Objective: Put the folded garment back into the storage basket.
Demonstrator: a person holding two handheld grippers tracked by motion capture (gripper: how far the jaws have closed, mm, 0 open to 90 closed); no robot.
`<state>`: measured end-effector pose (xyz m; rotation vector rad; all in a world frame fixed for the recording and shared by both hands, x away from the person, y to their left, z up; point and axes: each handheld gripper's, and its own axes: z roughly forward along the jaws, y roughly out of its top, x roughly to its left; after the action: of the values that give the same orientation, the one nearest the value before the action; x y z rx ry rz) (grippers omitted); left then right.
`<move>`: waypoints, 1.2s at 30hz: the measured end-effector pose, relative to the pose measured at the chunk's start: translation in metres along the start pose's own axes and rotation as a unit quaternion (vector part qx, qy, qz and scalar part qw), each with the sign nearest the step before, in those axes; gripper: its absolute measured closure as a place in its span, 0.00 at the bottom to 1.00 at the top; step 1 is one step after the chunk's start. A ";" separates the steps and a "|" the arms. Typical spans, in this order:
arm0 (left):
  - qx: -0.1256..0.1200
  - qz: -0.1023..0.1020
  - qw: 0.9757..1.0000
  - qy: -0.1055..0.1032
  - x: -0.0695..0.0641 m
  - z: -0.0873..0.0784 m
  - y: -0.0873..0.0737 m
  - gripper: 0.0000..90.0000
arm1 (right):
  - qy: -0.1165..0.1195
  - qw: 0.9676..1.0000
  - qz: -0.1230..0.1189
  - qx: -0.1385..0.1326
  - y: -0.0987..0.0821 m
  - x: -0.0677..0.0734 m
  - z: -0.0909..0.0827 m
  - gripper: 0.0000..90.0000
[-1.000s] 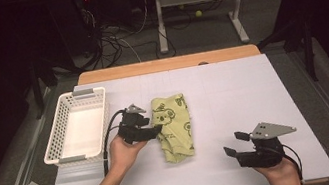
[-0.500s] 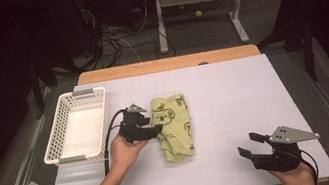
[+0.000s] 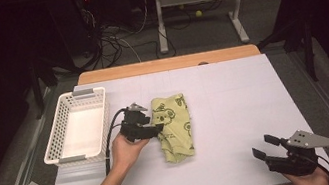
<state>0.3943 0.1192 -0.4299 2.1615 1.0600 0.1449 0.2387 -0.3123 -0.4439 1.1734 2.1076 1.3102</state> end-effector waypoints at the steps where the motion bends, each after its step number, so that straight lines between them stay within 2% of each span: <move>1: -0.001 -0.002 1.000 0.000 0.000 0.000 0.000 0.37 | -0.002 1.000 0.002 0.000 -0.002 -0.002 -0.001 0.39; 12: -0.004 -0.007 1.000 0.002 0.002 0.003 0.015 0.32 | -0.031 0.999 0.036 -0.013 -0.029 -0.018 -0.021 0.36; 15: 0.005 -0.010 1.000 0.000 0.002 0.007 0.021 0.30 | -0.036 0.998 0.039 -0.019 -0.035 -0.021 -0.025 0.36; 20: 0.011 -0.035 0.999 -0.008 0.007 0.016 0.027 0.27 | -0.041 0.998 0.047 -0.027 -0.038 -0.025 -0.026 0.36; 25: 0.026 -0.055 0.998 -0.015 0.013 0.028 0.027 0.26 | -0.045 0.998 0.039 -0.030 -0.037 -0.024 -0.025 0.36; 36: 0.062 -0.060 0.996 -0.013 0.016 0.043 0.024 0.23 | -0.046 0.998 0.038 -0.023 -0.039 -0.024 -0.023 0.36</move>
<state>0.4368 0.0970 -0.4498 2.1967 1.2078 -0.0049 0.2191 -0.3525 -0.4689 1.2810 1.9769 1.3044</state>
